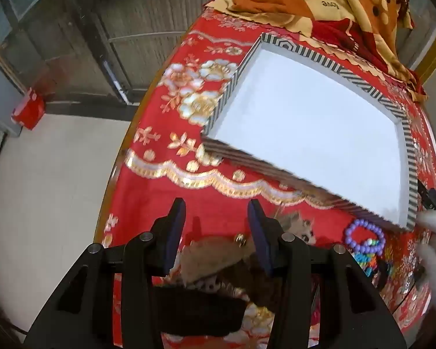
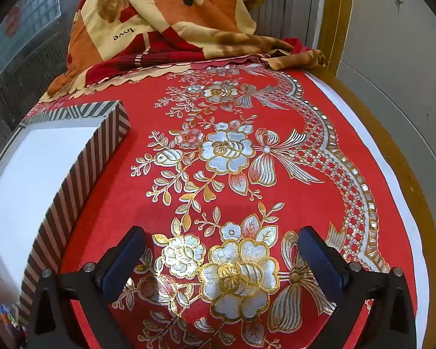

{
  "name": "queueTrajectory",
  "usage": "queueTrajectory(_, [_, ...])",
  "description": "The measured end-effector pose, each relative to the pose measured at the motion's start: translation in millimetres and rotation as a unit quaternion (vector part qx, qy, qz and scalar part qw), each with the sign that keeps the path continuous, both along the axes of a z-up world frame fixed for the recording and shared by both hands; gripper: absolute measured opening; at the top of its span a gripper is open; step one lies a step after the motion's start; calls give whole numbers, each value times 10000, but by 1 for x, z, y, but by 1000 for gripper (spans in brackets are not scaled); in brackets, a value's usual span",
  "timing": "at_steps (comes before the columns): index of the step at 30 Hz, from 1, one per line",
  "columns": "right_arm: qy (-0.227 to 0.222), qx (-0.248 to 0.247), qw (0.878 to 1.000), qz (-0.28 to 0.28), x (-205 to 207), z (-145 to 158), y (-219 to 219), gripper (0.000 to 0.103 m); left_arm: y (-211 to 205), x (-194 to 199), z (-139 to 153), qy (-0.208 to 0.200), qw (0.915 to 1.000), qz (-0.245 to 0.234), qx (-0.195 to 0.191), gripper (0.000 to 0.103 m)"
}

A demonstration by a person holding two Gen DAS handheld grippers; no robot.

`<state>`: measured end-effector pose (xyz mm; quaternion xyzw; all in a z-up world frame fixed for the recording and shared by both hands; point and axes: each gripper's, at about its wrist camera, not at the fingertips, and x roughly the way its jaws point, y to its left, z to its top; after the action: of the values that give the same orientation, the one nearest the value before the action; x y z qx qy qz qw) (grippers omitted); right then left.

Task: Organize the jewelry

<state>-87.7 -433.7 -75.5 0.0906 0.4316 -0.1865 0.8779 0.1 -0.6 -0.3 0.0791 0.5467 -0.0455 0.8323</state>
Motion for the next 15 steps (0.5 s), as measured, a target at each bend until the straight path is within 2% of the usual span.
queueTrajectory(3, [-3,2,10000,0,-1,0,0,103,-6,0,-1,-22,9999,138,29,44])
queueTrajectory(4, [-2,-2,10000,0,-1,0,1,103,1,-15,-5,-235,9993,221,-195,44])
queueTrajectory(5, [-3,-2,10000,0,-1,0,1,103,9,-23,-4,-246,9987,235,-382,43])
queueTrajectory(7, [-3,-3,10000,-1,-2,0,1,103,12,-30,-4,-132,9987,229,-444,44])
queueTrajectory(14, [13,-3,10000,-35,-4,1,3,103,10,-41,5,74,9995,102,-296,44])
queueTrajectory(15, [141,44,9999,39,-4,2,4,103,11,-44,6,74,9995,95,-306,44])
